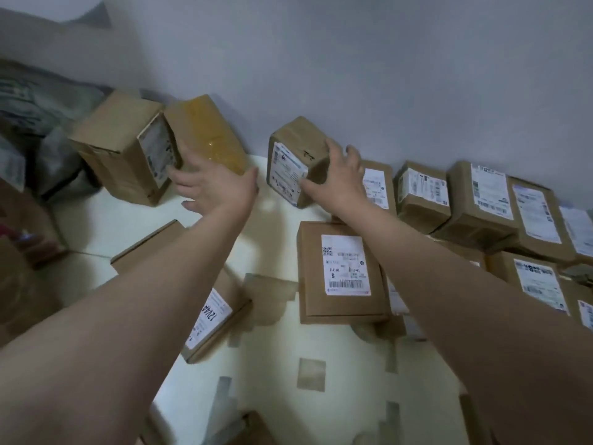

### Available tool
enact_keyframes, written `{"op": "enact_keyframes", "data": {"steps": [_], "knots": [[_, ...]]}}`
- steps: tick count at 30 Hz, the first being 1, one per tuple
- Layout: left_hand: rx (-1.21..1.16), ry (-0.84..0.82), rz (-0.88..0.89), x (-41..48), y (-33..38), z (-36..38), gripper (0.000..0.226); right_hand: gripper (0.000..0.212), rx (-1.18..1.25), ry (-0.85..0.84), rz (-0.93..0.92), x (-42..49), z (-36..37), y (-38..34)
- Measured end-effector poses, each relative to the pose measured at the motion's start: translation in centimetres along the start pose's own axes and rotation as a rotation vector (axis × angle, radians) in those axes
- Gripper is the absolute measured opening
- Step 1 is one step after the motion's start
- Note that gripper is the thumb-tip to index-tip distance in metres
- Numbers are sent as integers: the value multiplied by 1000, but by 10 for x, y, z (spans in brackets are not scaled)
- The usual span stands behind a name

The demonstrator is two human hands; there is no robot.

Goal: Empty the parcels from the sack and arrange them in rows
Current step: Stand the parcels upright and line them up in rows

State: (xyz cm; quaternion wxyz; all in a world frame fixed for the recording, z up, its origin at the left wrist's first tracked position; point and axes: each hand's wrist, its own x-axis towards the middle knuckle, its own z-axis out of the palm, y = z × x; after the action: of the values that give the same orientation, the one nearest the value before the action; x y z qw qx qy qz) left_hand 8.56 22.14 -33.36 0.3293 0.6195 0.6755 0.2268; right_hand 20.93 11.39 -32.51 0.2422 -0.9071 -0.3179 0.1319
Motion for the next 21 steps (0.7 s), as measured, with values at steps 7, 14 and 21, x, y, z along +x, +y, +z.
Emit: {"op": "enact_keyframes", "data": {"steps": [7, 14, 21], "knots": [[240, 167, 375, 22, -24, -6, 93, 76, 249, 4, 76, 46, 14, -11], [327, 104, 732, 3, -48, 7, 96, 70, 263, -82, 212, 57, -8, 7], [371, -133, 400, 15, -49, 2, 86, 80, -184, -290, -145, 35, 24, 10]]}}
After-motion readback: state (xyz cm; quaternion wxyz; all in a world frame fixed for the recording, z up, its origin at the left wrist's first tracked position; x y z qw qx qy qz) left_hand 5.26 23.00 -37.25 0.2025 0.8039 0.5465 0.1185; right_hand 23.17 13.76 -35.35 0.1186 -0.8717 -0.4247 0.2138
